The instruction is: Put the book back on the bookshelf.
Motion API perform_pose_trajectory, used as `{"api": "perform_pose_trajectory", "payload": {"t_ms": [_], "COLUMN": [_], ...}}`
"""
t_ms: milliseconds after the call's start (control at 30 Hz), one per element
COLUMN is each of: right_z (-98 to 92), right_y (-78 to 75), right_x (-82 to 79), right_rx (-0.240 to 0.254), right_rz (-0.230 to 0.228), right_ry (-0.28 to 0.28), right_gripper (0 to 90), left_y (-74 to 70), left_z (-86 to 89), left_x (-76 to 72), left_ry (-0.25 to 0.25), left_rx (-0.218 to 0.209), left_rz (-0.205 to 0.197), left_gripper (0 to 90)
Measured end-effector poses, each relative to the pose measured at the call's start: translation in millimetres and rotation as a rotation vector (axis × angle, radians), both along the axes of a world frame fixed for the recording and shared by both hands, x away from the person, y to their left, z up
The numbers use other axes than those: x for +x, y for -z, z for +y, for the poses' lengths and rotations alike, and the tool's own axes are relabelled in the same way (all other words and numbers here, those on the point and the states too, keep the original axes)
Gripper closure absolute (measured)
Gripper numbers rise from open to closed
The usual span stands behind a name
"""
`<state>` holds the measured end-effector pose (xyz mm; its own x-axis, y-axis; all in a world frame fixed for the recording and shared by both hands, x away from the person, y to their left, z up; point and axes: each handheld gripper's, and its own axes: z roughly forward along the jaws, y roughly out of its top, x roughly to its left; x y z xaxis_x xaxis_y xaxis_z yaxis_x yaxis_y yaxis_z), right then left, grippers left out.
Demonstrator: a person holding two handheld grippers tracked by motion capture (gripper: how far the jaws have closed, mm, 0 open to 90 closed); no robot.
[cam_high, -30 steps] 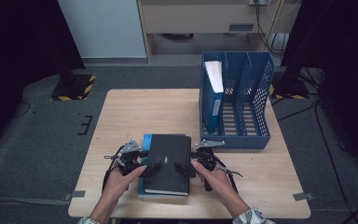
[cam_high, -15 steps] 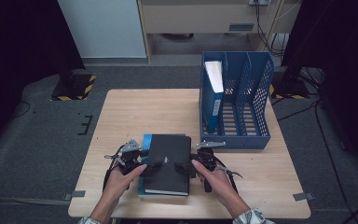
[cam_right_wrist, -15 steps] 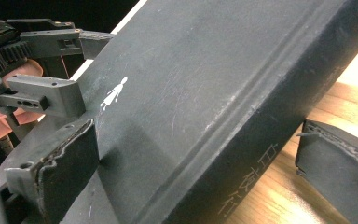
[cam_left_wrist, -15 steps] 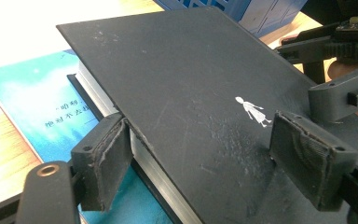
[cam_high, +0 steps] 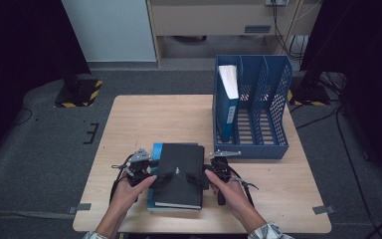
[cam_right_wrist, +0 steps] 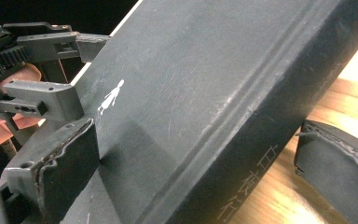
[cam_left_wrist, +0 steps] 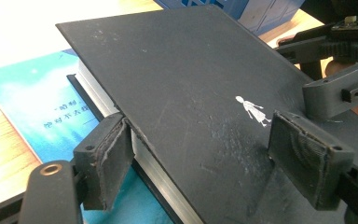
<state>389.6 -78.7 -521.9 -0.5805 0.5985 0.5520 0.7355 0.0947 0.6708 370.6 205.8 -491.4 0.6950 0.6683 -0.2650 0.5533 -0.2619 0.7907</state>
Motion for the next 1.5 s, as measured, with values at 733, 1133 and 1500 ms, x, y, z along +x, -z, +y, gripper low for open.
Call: {"api": "perform_pose_trajectory", "payload": {"t_ms": [733, 1133, 1500], "right_z": [4.2, 6.2, 7.1], "right_y": [-10.8, -25.7, -35.7], "right_x": [4.7, 5.4, 6.5], "right_rx": [-0.046, -0.073, -0.084], "right_rz": [0.029, -0.019, -0.043], "right_ry": [-0.036, -0.059, -0.052], "right_gripper": [0.7, 5.1, 9.1], "left_y": [-4.8, -15.2, -23.4], "left_z": [4.0, 13.7, 18.2], "left_x": [-0.7, -1.5, -2.9], "left_ry": [0.017, 0.009, -0.001], "left_rx": [-0.011, -0.021, -0.03], "left_rz": [-0.012, -0.017, -0.041], "left_gripper": [27.6, 39.8, 47.3]}}
